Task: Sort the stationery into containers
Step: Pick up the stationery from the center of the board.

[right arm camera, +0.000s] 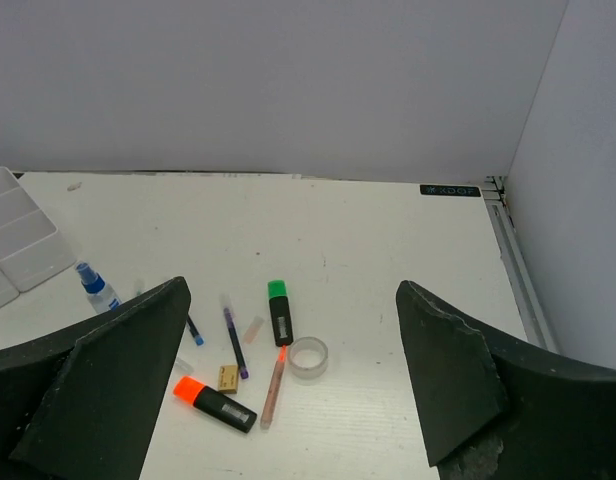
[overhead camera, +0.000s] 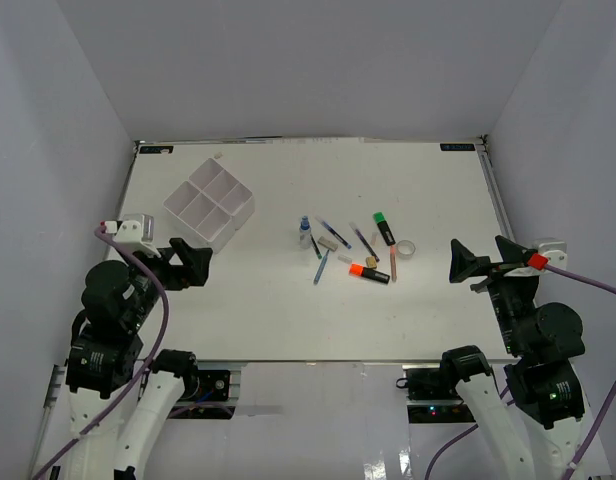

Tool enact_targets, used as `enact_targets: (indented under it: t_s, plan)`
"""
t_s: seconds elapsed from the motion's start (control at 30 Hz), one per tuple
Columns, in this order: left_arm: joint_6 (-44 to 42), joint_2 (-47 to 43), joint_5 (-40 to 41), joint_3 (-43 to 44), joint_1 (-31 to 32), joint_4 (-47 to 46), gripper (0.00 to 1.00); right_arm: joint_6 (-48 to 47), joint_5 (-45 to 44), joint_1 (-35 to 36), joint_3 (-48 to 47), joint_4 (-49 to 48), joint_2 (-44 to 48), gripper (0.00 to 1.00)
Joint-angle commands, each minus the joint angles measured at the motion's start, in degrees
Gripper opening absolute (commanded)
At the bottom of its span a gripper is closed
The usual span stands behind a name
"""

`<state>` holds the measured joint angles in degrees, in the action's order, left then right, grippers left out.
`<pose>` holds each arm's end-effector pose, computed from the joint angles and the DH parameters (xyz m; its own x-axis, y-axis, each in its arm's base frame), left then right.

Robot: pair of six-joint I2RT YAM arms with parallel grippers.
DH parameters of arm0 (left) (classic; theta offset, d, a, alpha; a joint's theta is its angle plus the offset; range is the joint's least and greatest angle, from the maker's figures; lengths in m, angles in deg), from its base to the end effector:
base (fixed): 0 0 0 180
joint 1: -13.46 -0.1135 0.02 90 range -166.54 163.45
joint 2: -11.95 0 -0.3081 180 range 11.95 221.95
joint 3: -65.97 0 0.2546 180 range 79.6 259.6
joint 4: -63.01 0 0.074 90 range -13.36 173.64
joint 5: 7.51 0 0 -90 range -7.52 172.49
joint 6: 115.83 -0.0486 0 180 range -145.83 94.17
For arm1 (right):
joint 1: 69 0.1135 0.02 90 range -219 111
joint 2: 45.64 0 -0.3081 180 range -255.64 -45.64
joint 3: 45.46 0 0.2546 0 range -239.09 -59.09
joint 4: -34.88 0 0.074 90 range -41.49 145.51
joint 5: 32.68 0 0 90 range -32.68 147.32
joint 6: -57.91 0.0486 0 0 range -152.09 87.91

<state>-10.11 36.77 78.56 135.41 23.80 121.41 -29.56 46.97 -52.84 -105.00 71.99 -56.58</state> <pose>0.0393 -0.0106 0.3925 -0.2918 -0.2215 -0.9305 0.1719 0.9448 -0.2789 0.0075 -0.0069 0.3872 0.1865 0.0993 -0.9774 -0.1130 0.9904 0.0790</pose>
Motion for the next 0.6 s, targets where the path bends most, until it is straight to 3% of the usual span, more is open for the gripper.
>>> enact_targets:
  t_s: [0.0, 0.13, 0.33, 0.43, 0.57]
  plan:
    - [1.50, 2.34, -3.36, 0.35, 0.20, 0.14, 0.98, 1.25, -0.11, 0.27, 0.38, -2.57, 0.57, 0.90]
    - [1.76, 9.01, -7.84, 2.02, 0.20, -0.48, 0.98, 2.57, -0.10, 0.19, 1.00, -2.13, -0.13, 0.90]
    - [3.43, 23.24, -27.16, 2.81, 0.20, -8.88, 0.98, 5.38, -0.99, 0.27, 1.18, -0.20, -3.12, 0.90]
    - [6.41, 29.21, -27.63, 2.90, 0.72, -15.04, 0.98, 3.72, 2.52, 0.27, 1.61, -0.46, -3.65, 0.90]
    - [7.91, 36.08, -20.27, 4.74, 6.33, -20.24, 0.98, 3.10, 4.02, 0.27, 2.67, -0.28, -4.53, 0.90]
